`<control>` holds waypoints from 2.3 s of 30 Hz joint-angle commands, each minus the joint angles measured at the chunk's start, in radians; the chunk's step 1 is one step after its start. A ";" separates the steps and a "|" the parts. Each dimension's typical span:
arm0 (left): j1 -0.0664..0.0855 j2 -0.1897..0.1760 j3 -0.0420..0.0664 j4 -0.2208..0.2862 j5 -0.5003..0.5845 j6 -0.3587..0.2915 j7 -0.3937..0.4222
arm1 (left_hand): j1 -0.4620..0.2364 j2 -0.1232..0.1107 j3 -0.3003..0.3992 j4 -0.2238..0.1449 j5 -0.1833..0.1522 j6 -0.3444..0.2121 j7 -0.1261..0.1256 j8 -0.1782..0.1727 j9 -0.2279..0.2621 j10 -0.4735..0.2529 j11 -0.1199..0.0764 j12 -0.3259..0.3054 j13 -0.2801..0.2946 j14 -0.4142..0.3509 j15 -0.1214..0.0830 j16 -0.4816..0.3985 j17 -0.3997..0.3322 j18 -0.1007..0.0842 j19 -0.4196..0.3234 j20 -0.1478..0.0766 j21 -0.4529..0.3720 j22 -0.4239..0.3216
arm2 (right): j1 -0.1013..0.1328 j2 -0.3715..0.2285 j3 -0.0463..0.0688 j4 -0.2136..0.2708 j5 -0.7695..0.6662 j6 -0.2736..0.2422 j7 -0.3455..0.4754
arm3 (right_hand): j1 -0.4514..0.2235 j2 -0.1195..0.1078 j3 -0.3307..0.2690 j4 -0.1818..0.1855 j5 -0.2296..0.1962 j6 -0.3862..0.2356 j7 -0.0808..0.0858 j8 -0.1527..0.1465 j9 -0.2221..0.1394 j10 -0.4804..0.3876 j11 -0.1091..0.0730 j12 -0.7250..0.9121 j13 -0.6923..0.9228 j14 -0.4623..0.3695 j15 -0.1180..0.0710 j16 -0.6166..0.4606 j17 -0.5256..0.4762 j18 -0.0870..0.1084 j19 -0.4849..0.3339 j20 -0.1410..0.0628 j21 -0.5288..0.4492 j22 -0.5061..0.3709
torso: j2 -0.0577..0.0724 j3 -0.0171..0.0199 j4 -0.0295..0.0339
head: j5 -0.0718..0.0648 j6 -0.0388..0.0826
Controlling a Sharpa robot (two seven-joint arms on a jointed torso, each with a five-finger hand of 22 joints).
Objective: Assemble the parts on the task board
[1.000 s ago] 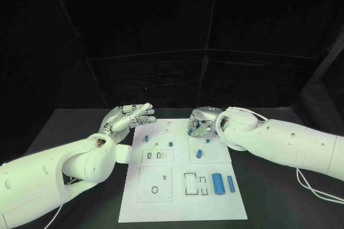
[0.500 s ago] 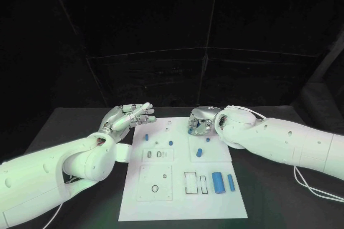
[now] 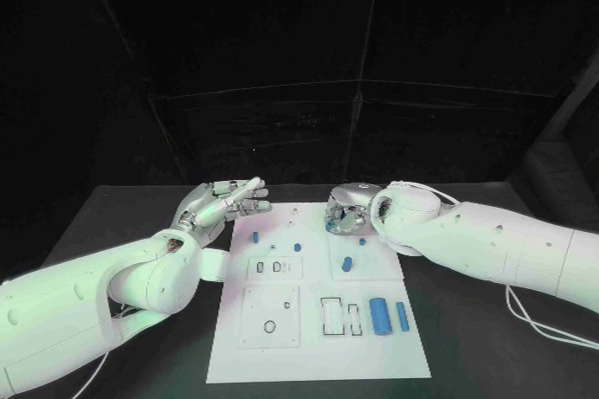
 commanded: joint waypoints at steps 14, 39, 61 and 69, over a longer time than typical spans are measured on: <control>0.002 -0.001 0.001 -0.002 -0.005 0.021 -0.007 | 0.002 0.006 -0.001 -0.011 -0.006 -0.004 0.008 -0.010 -0.002 -0.006 0.007 -0.010 -0.002 0.002 0.004 -0.008 0.002 0.014 0.010 0.000 -0.004 -0.003 | 0.000 0.001 0.000 0.010 0.082 -0.256 0.022 | -0.003 0.001 0.033 0.026 0.019 0.062 -0.022 0.024 0.009 0.054 -0.020 0.028 0.008 0.032 -0.019 0.079 0.080 0.006 0.008 -0.012 0.066 0.064 | 0.002 0.0004 0.0024 | 0.005 0.012; 0.002 0.005 0.001 -0.014 -0.005 0.033 -0.014 | 0.002 0.007 -0.001 -0.014 -0.006 -0.006 0.011 -0.012 -0.002 -0.008 0.009 -0.012 -0.002 0.003 0.005 -0.010 0.003 0.014 0.011 0.000 -0.005 -0.004 | 0.005 0.158 0.001 -0.145 0.104 -0.210 -0.015 | -0.015 -0.004 0.045 0.051 -0.001 0.061 -0.021 0.017 0.007 0.050 -0.019 0.025 0.006 0.036 -0.018 0.119 0.123 0.001 0.014 -0.012 0.098 0.100 | 0.004 0.0000 0.0035 | 0.017 0.012; 0.004 0.004 0.001 -0.014 -0.005 0.036 -0.017 | 0.002 0.007 -0.001 -0.014 -0.006 -0.007 0.011 -0.012 -0.002 -0.009 0.009 -0.013 -0.002 0.003 0.005 -0.011 0.003 0.014 0.012 0.001 -0.006 -0.005 | 0.009 0.213 0.000 -0.190 0.103 -0.162 -0.022 | -0.018 -0.006 0.047 0.057 -0.009 0.059 -0.020 0.014 0.006 0.047 -0.018 0.023 0.006 0.036 -0.017 0.128 0.132 0.000 0.014 -0.011 0.105 0.106 | 0.007 -0.0001 0.0043 | 0.025 0.008; 0.005 0.005 0.001 -0.018 -0.005 0.037 -0.017 | 0.002 0.008 -0.001 -0.014 -0.006 -0.007 0.011 -0.013 -0.002 -0.009 0.009 -0.013 -0.002 0.003 0.005 -0.011 0.003 0.014 0.012 0.001 -0.006 -0.005 | 0.010 0.237 0.001 -0.225 0.092 -0.162 -0.027 | -0.019 -0.008 0.048 0.060 -0.009 0.057 -0.020 0.012 0.006 0.044 -0.017 0.022 0.006 0.036 -0.016 0.129 0.132 0.000 0.013 -0.011 0.108 0.109 | 0.007 0.0000 0.0037 | 0.031 0.007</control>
